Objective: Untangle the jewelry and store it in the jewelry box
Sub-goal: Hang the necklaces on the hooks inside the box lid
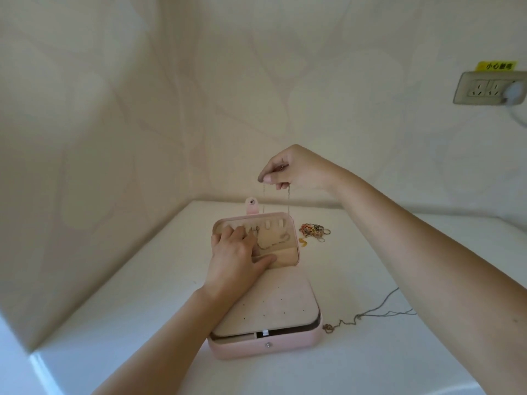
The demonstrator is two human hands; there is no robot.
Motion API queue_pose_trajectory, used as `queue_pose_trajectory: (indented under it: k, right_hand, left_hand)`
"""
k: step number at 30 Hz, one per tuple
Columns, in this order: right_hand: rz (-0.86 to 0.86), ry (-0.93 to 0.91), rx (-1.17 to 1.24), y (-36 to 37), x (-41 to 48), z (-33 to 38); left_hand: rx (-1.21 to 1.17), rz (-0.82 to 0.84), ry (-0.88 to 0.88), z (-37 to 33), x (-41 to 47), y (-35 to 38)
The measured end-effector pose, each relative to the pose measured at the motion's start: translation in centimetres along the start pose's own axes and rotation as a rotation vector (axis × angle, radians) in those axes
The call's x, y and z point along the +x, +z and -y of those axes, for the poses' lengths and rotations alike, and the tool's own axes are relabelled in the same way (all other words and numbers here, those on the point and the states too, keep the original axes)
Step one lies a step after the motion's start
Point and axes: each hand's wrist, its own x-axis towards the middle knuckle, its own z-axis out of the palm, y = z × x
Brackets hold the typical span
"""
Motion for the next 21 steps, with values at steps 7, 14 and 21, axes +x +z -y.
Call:
queue_pose_trajectory:
  k: [7,14,21]
  right_hand:
    - [-0.081,-0.066,-0.011,3.6,-1.9,-2.2]
    - [-0.225,-0.153,-0.388,6.8,-3.8,-3.6]
    - [-0.289,-0.108,-0.242,7.3,-4.0,-3.5]
  left_hand:
    - [0.043,-0.002,-0.013,0.0,0.0,0.0]
    - [0.074,-0.058,0.03,0.1,0.0,0.1]
    - [0.058,-0.028,0.052,0.2,0.0,0.5]
